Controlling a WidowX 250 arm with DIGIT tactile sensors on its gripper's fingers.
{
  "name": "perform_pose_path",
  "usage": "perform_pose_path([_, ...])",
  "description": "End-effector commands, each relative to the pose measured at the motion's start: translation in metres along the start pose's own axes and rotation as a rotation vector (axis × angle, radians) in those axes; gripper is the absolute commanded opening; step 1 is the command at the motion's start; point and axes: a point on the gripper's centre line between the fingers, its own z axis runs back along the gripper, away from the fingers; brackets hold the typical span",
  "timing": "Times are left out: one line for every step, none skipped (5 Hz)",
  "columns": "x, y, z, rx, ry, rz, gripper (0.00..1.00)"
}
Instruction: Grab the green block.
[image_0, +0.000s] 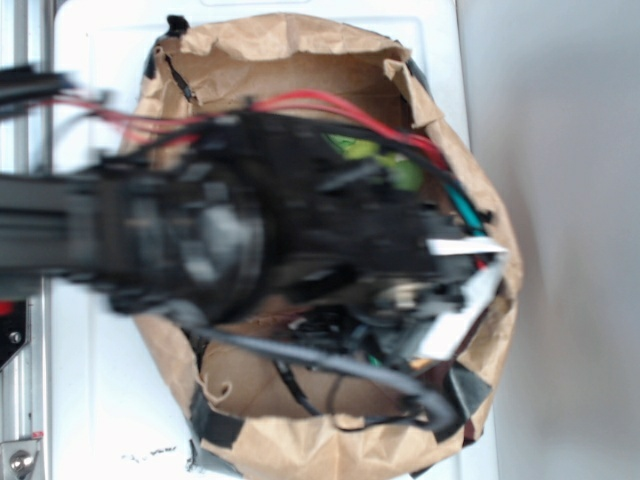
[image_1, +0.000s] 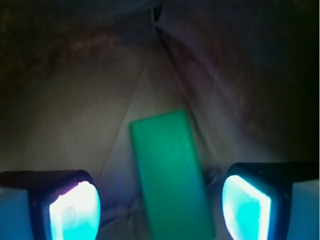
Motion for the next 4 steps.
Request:
perform_pose_path([0.012, 0.013, 0.009, 0.069, -0.008, -0.066, 1.00])
perform_pose_path([0.009, 0.007, 0.005, 0.077, -0.012, -0.089, 1.00])
perform_pose_path([0.005, 0.004, -0.001, 0.096, -0.005, -0.102, 1.00])
perform_pose_path([-0.001, 0.001, -0.012, 0.094, -0.010, -0.106, 1.00])
